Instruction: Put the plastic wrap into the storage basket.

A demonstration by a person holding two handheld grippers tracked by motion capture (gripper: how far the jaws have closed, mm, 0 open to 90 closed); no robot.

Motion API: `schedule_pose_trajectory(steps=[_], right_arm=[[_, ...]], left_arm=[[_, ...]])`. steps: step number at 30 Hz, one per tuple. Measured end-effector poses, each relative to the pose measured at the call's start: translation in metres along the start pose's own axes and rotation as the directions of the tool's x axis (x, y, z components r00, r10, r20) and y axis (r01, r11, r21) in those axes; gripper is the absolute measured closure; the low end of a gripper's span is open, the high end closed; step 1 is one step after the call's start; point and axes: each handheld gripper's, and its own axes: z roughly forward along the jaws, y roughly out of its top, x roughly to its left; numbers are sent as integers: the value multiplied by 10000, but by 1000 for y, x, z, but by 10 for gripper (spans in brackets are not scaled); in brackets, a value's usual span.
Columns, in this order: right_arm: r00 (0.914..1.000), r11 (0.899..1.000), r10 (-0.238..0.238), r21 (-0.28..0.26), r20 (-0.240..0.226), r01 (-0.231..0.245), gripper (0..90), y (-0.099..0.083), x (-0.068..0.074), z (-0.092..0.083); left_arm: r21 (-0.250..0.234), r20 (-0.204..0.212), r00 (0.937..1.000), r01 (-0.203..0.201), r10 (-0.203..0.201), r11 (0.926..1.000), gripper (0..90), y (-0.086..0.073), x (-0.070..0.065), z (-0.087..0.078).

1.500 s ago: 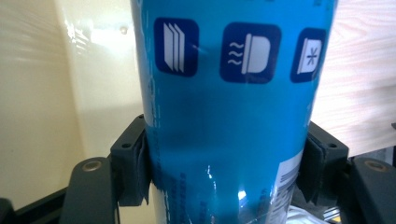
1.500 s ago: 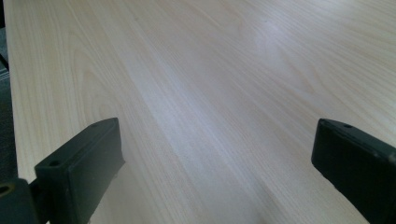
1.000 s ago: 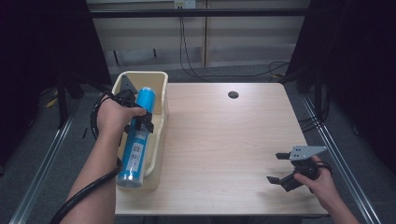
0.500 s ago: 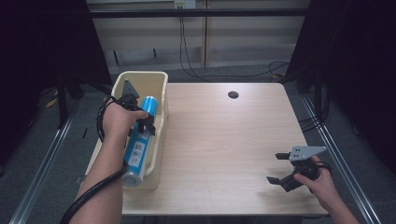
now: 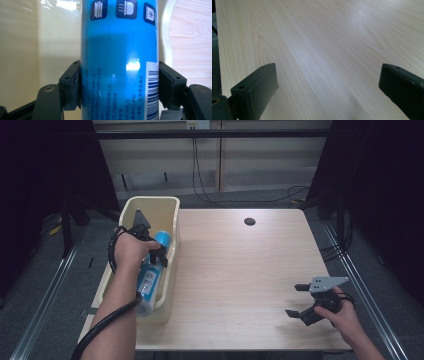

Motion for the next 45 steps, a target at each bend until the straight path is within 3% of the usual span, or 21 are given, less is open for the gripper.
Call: schedule_pose_trajectory(steps=[7,8,9,11,14,15,16,18,22,24,27,29,36,45], right_arm=[[10000,10000,1,55,-13,-1,18,-1,0,0],[10000,10000,0,54,-17,0,18,-1,0,0],[10000,10000,-4,73,-36,5,18,-1,0,0],[10000,10000,-20,76,-32,20,18,-1,0,1],[10000,10000,1,96,-25,0,18,-1,0,1],[10000,9999,-7,127,-16,7,18,-1,0,2],[10000,9999,-25,123,-19,25,18,-1,-1,2],[10000,9999,-29,128,-27,29,18,-1,-1,3],[10000,9999,-23,138,-69,24,18,-2,-1,3],[10000,9999,-28,142,-68,29,18,-2,-1,3],[10000,9999,-43,147,-90,44,18,-2,-1,3],[10000,9999,-40,144,-60,41,18,-2,0,3],[9999,9998,-62,180,-93,63,18,-2,0,4],[10000,9998,-64,197,-56,65,18,-1,0,4]], left_arm=[[86,65,9999,148,-149,9999,319,6,2,7],[273,87,10000,-5,3,9996,319,7,4,7],[94,31,9996,264,-265,9996,319,7,2,10],[339,-22,10000,-24,24,9994,319,9,5,11],[382,-31,10000,79,-78,9992,319,10,5,16],[591,-34,9999,-94,97,9982,319,12,6,18],[308,-78,9995,307,-305,9991,319,12,4,20],[463,-91,9999,130,-126,9988,319,13,5,19],[398,-31,9995,318,-317,9987,318,14,5,21],[389,-135,9998,173,-168,9991,318,14,6,22],[328,-151,9994,315,-310,9990,318,14,6,26],[646,-70,9998,195,-191,9977,318,16,6,26],[549,-100,9996,282,-277,9981,317,16,5,27],[558,-457,9988,192,-166,9983,310,17,4,30]])
